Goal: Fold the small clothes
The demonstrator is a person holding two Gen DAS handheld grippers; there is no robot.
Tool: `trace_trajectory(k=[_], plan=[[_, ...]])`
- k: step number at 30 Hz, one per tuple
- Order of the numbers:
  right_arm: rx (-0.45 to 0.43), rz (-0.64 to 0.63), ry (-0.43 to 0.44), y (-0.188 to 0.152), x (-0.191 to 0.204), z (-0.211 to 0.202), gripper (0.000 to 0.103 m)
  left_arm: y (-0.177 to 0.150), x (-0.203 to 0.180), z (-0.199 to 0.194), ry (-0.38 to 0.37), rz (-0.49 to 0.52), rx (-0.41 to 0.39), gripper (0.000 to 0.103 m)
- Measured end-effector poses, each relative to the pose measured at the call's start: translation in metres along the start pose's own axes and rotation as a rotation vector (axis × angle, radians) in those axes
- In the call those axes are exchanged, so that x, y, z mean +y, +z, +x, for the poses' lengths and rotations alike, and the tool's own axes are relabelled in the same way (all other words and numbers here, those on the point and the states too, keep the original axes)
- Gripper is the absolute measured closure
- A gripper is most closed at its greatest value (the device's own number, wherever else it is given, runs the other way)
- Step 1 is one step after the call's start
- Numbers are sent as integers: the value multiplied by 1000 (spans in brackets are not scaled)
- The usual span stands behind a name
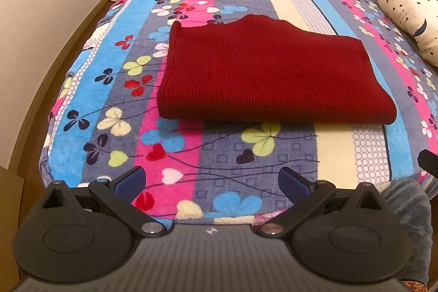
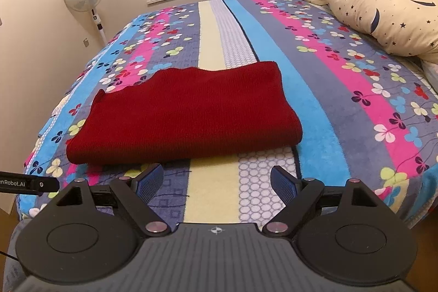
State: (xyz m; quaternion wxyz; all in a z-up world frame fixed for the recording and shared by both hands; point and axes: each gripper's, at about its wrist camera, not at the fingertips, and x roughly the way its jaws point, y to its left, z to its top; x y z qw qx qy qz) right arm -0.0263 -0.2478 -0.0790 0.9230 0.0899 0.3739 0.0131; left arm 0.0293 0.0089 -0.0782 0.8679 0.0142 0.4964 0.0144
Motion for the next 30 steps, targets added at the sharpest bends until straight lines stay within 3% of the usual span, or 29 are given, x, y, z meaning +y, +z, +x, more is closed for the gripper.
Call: trace_trajectory(k=[9, 14, 19, 23, 30], plan=[[29, 20, 2, 0, -3, 10, 17, 2, -1, 9, 5, 2, 19, 0], [55, 91, 5, 2, -11, 20, 17, 4, 3, 17, 9, -11, 39, 0], [73, 269, 30, 6, -38, 38, 17, 8, 6, 26, 26, -18, 52, 0], [79, 482, 61, 9, -73, 63, 17, 13, 11, 36, 38, -36, 71, 0], [76, 793, 55, 18, -132, 143, 17, 28, 23, 55, 96, -70, 105, 0]])
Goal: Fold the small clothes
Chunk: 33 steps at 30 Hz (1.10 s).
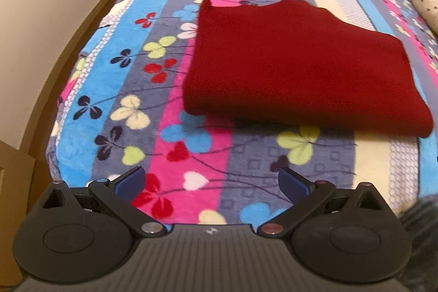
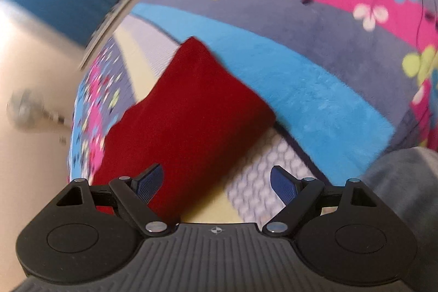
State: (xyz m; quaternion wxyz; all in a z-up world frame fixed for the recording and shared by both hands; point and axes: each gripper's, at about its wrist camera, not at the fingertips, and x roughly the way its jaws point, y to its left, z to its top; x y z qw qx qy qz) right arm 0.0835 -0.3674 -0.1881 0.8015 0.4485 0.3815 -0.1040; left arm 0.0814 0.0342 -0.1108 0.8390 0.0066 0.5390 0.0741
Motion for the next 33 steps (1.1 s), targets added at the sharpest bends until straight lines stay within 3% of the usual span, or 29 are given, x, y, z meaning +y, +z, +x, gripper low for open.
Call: trace_trajectory(k=[7, 11, 12, 13, 14, 15, 19, 22, 27, 30, 33], plan=[[53, 295, 67, 28, -34, 73, 17, 20, 13, 26, 70, -62, 34, 0], [58, 374, 82, 30, -47, 102, 17, 32, 22, 43, 113, -93, 43, 0], [67, 371, 99, 30, -50, 108, 22, 35, 26, 48, 125, -103, 47, 0], [63, 358, 120, 31, -50, 109, 34, 39, 31, 55, 141, -121, 57, 0], [55, 356, 118, 33, -50, 107, 76, 43, 36, 61, 149, -139, 60, 0], [52, 358, 157, 34, -49, 104, 82, 47, 42, 66, 164, -157, 59, 0], [9, 277, 177, 37, -25, 85, 85, 59, 68, 86, 248, -211, 62, 0], [21, 265, 73, 39, -22, 95, 84, 63, 84, 100, 291, -242, 78, 0], [30, 238, -52, 38, -13, 112, 83, 63, 105, 134, 273, -261, 148, 0], [-12, 62, -169, 40, 31, 103, 86, 63, 110, 150, 218, -256, 168, 0], [-147, -257, -248, 23, 107, 85, 87, 64, 112, 158, 166, -245, 169, 0]])
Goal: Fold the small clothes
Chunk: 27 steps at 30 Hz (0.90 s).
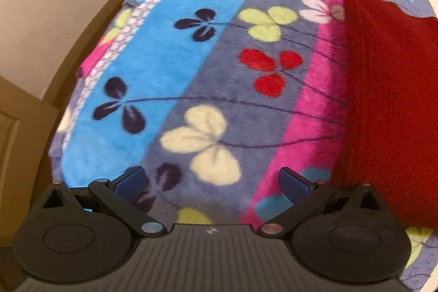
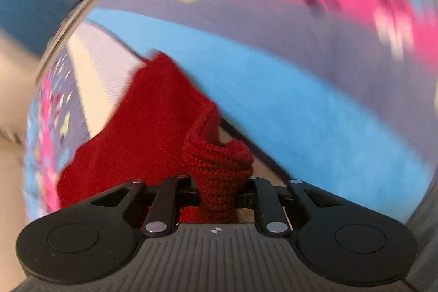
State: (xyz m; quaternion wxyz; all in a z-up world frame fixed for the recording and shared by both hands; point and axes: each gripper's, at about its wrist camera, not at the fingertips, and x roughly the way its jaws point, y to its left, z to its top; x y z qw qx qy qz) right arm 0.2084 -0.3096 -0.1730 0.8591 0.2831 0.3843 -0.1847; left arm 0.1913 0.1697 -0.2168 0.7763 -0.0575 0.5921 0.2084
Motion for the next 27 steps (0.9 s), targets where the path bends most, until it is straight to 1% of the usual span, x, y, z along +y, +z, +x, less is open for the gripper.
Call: trace_trajectory(k=[2, 4, 5, 7, 8, 10, 11, 13, 14, 15, 16, 17, 18, 19, 22, 24, 25, 26, 27], plan=[[-127, -219, 5, -7, 53, -28, 87, 1, 1, 1, -34, 6, -7, 0], [-236, -467, 27, -32, 115, -52, 87, 2, 3, 0, -75, 1, -8, 0], [-280, -600, 51, -52, 146, -62, 87, 3, 4, 0, -92, 1, -8, 0], [-341, -824, 110, -94, 195, -75, 87, 1, 7, -4, -116, 2, -17, 0], [-358, -932, 150, -120, 217, -79, 87, 0, 10, -5, -127, 3, -24, 0], [-351, -1100, 232, -159, 252, -82, 87, -3, 19, -9, -143, -4, -38, 0], [-326, -1162, 275, -182, 261, -81, 87, -4, 26, -10, -144, -14, -42, 0], [-230, -1274, 332, -229, 279, -72, 87, -6, 40, -9, -142, -41, -44, 0], [-160, -1315, 345, -250, 281, -60, 87, -6, 45, -7, -142, -50, -40, 0], [-96, -1355, 340, -267, 280, -48, 86, -7, 50, -6, -141, -57, -33, 0], [-100, -1390, 322, -282, 277, -40, 86, -8, 54, -4, -140, -63, -24, 0], [-140, -1418, 303, -291, 276, -36, 86, -9, 57, -3, -142, -66, -20, 0], [-156, -1429, 297, -294, 275, -35, 86, -10, 60, -3, -147, -67, -20, 0], [-155, -1412, 307, -290, 274, -36, 86, -11, 61, -4, -151, -67, -23, 0], [-151, -1321, 360, -274, 279, -57, 86, -13, 60, -7, -167, -58, -23, 0], [-199, -1273, 399, -263, 283, -74, 86, -14, 60, -10, -174, -57, -30, 0], [-218, -1271, 405, -263, 282, -81, 86, -14, 59, -11, -175, -56, -35, 0], [-215, -1280, 411, -265, 284, -84, 86, -14, 59, -12, -173, -55, -40, 0], [-190, -1305, 419, -273, 276, -83, 86, -14, 59, -13, -170, -55, -40, 0]])
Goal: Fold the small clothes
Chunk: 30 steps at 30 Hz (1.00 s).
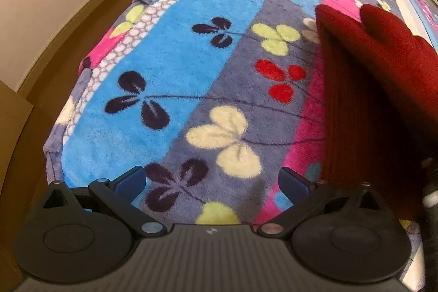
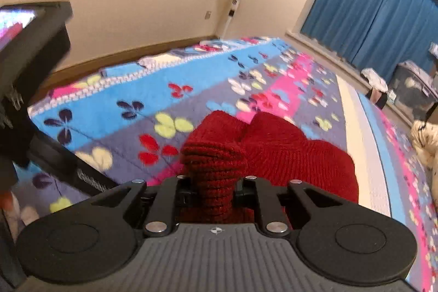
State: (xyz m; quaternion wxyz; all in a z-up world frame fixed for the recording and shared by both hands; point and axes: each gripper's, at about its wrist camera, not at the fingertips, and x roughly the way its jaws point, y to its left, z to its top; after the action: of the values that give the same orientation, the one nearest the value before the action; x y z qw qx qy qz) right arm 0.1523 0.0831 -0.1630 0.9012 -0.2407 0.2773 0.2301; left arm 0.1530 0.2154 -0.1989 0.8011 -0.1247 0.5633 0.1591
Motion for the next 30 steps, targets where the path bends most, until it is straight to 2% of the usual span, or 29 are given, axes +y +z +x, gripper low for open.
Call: trace_trajectory(k=[2, 3, 5, 6, 8, 11, 12, 14, 16, 18, 19, 21, 23, 24, 25, 27, 30], plan=[[78, -30, 34, -15, 10, 13, 85, 0, 1, -2, 1, -5, -2, 0], [98, -67, 37, -25, 18, 17, 80, 1, 2, -3, 6, -10, -2, 0], [82, -152, 41, -37, 29, 21, 66, 0, 4, -6, 5, -14, -5, 0], [53, -156, 52, -38, 28, 16, 58, 0, 5, -8, 3, -13, -10, 0], [36, -76, 141, -34, 13, -1, 47, -1, 3, -14, 2, -4, -24, 0], [22, 128, 296, -26, -28, -39, 50, 1, -5, -28, -17, 10, -40, 0], [4, 181, 308, -25, -42, -54, 50, 2, -9, -34, -26, 16, -53, 0], [-38, 252, 255, -29, -70, -79, 50, 3, -22, -52, -59, 37, -92, 0], [-56, 275, 124, -36, -98, -90, 54, 4, -40, -66, -92, 62, -121, 0], [-33, 283, 6, -46, -118, -87, 59, 6, -61, -72, -113, 96, -140, 0], [4, 299, -19, -52, -125, -81, 62, 7, -75, -72, -107, 127, -144, 0], [76, 350, -6, -67, -131, -63, 71, 9, -95, -61, -80, 170, -124, 0], [210, 371, 52, -88, -123, -37, 81, 5, -111, -38, -2, 227, -107, 0], [235, 382, 66, -100, -116, -30, 81, 1, -113, -27, 33, 256, -96, 0], [233, 369, 63, -110, -108, -28, 81, -6, -109, -15, 29, 269, -79, 0], [189, 306, 63, -117, -98, -37, 81, -16, -99, -12, 3, 245, -97, 0], [198, 319, 117, -107, -115, -40, 82, -18, -94, -21, -19, 251, -107, 0]])
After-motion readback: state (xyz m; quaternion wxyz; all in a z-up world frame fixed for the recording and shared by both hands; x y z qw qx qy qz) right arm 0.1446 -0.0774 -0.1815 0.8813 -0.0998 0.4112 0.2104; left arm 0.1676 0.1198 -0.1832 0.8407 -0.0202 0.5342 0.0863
